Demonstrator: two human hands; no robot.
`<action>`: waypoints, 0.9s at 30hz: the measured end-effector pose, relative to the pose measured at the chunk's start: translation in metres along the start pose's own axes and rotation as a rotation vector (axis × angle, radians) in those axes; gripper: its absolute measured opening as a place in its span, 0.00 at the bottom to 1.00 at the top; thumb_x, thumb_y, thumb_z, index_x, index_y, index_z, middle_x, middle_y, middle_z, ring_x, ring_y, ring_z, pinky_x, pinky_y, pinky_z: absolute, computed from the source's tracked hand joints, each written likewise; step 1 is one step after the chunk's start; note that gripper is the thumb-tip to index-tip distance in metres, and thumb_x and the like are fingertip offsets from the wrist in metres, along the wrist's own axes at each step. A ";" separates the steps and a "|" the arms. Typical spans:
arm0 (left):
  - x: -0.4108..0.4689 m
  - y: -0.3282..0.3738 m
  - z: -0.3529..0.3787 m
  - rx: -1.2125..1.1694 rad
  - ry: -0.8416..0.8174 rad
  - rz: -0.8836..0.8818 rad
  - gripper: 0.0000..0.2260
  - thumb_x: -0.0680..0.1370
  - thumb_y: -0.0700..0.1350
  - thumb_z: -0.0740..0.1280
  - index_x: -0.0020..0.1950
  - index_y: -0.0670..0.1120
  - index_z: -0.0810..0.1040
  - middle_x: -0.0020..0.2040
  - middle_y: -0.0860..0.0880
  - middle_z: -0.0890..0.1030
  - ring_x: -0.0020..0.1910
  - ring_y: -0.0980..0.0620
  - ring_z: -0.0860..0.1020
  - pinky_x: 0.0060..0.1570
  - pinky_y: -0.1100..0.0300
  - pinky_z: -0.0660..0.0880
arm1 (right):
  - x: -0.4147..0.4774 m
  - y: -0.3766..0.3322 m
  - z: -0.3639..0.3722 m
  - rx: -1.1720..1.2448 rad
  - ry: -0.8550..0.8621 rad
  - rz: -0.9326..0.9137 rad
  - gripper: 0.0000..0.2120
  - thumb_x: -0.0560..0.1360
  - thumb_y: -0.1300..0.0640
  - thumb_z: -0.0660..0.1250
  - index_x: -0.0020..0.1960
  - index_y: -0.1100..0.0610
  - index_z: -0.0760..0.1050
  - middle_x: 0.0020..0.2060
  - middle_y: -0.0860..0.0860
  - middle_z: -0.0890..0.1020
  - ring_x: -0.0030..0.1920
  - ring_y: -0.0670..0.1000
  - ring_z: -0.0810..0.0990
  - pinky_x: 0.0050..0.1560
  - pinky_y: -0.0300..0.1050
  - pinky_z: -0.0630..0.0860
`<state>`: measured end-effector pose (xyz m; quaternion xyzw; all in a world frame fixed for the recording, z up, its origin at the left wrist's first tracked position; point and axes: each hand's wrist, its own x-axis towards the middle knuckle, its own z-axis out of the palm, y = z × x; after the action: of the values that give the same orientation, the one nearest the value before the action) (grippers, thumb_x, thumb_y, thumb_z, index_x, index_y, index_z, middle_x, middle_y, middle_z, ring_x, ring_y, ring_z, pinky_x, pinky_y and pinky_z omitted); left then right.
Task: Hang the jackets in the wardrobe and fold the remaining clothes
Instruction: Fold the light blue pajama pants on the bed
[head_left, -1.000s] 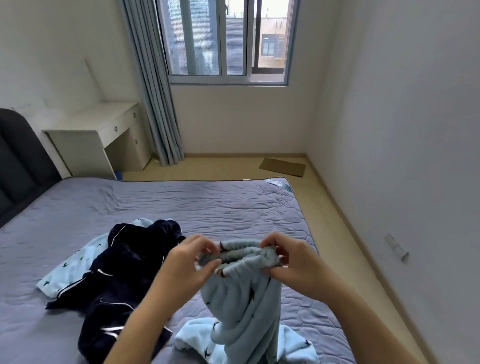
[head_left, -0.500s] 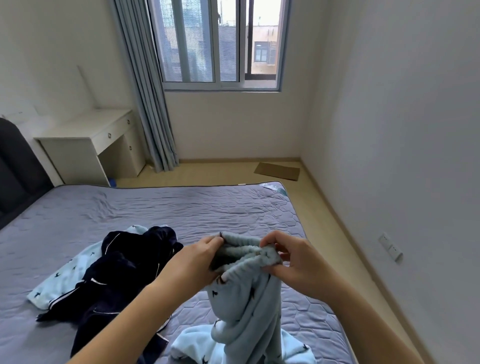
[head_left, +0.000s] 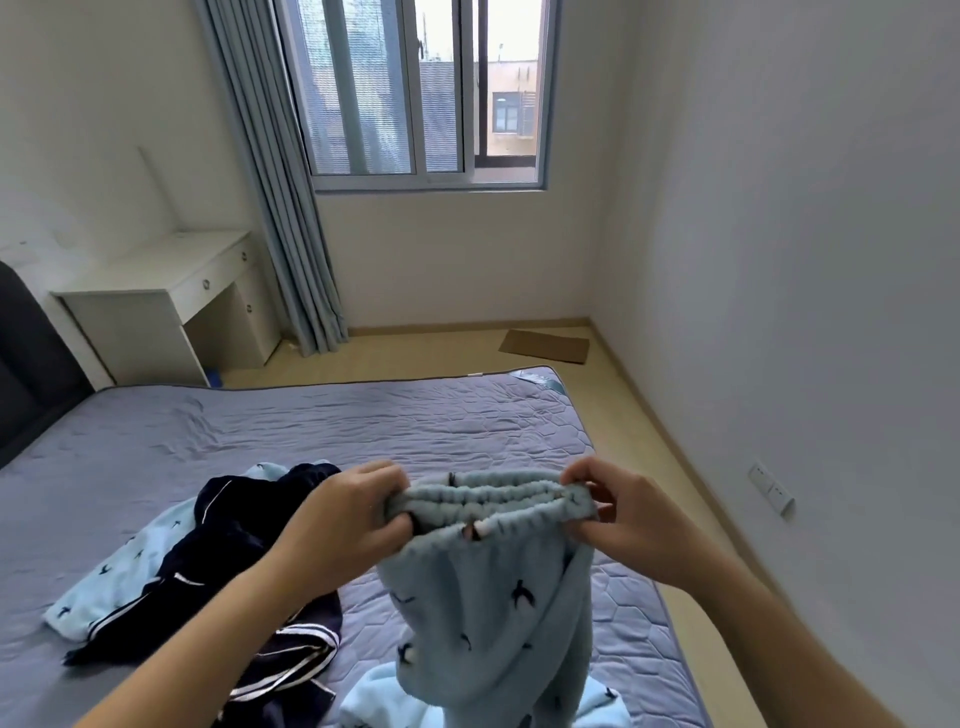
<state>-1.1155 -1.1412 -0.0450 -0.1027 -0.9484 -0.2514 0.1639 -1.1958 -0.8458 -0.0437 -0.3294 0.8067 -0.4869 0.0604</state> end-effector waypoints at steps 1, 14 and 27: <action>0.000 0.001 -0.004 0.060 0.012 0.033 0.08 0.66 0.50 0.61 0.36 0.46 0.70 0.33 0.53 0.73 0.33 0.53 0.72 0.32 0.60 0.71 | 0.000 0.000 0.001 -0.016 -0.008 -0.021 0.18 0.69 0.67 0.73 0.49 0.47 0.74 0.48 0.45 0.81 0.48 0.48 0.81 0.46 0.48 0.82; 0.000 0.026 -0.048 0.094 -0.008 0.225 0.12 0.68 0.48 0.57 0.51 0.57 0.66 0.39 0.63 0.76 0.32 0.61 0.73 0.30 0.69 0.70 | 0.018 -0.032 -0.020 -0.680 -0.228 -0.631 0.17 0.72 0.60 0.63 0.57 0.44 0.70 0.56 0.45 0.73 0.44 0.48 0.79 0.37 0.42 0.79; 0.036 0.048 -0.109 0.413 -0.448 0.357 0.15 0.72 0.43 0.54 0.56 0.55 0.71 0.49 0.57 0.72 0.43 0.58 0.71 0.44 0.64 0.67 | 0.039 -0.069 -0.069 -0.966 -0.330 -0.723 0.04 0.75 0.48 0.61 0.48 0.47 0.70 0.52 0.44 0.73 0.38 0.45 0.75 0.36 0.36 0.76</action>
<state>-1.1066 -1.1518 0.0790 -0.2840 -0.9587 0.0068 0.0105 -1.2226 -0.8389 0.0580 -0.6426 0.7533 0.0007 -0.1399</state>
